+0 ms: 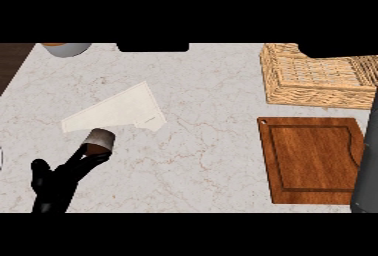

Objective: Pick the sweet potato from the cutting board and place it in the basket

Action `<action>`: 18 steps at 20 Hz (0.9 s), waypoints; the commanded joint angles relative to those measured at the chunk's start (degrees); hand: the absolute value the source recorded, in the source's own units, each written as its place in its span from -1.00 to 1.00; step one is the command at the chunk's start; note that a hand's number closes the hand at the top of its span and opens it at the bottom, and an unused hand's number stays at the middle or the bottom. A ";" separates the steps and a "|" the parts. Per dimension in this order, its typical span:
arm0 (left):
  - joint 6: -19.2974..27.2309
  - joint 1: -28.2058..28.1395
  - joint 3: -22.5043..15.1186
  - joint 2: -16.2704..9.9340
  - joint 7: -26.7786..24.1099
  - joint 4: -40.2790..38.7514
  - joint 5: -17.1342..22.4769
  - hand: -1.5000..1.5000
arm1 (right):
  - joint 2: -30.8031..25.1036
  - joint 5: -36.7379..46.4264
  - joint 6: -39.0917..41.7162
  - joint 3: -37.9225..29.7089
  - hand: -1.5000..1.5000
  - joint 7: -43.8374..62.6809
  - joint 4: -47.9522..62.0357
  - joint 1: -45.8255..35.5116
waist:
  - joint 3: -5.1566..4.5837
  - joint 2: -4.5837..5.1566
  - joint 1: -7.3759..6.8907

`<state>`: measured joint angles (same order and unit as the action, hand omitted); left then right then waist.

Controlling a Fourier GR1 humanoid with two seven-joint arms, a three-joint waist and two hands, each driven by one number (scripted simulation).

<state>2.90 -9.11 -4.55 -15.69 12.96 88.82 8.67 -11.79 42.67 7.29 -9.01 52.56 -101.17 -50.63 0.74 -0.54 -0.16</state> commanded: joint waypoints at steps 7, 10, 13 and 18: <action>2.44 1.10 -1.49 2.16 5.19 -4.03 -2.40 0.00 | -10.33 -2.24 1.08 -7.19 1.00 -7.05 19.64 -8.54 | -0.76 1.02 -0.67; -0.87 -0.21 1.90 -0.80 3.26 -3.86 0.06 0.00 | -10.79 -2.11 -2.08 -7.80 1.00 -13.28 23.16 -4.16 | -0.73 0.93 -0.71; 0.17 0.82 0.51 1.27 2.29 -6.60 -1.53 0.00 | -12.48 -5.38 -1.97 -10.27 1.00 -18.79 26.73 -3.08 | -0.73 0.93 -0.24; -0.61 0.60 -0.16 1.12 2.24 -5.96 -2.24 0.00 | -11.54 -4.66 -9.87 -12.51 1.00 -24.22 39.69 -6.46 | -0.73 1.28 -1.30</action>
<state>1.56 -8.12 -3.70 -15.48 13.88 88.67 8.26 -23.27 38.46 1.58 -19.61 32.94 -69.14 -56.37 0.70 -0.03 -1.29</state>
